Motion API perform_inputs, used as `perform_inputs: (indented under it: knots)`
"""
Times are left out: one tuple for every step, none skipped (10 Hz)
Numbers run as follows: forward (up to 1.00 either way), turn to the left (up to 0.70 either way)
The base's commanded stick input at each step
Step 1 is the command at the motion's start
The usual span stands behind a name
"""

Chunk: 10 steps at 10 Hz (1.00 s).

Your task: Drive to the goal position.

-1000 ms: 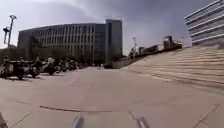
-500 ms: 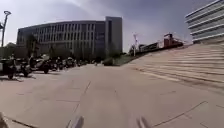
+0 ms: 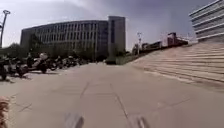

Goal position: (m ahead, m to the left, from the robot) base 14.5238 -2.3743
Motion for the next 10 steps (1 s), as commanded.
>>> perform_inputs:
  knots:
    - [0.99, 0.00]
    - [0.99, 0.00]
    - [0.99, 0.00]
    - [0.99, 0.00]
    - [0.99, 0.00]
    - [0.99, 0.00]
    - [0.99, 0.00]
    - [0.99, 0.00]
    - [0.99, 0.00]
    - [0.99, 0.00]
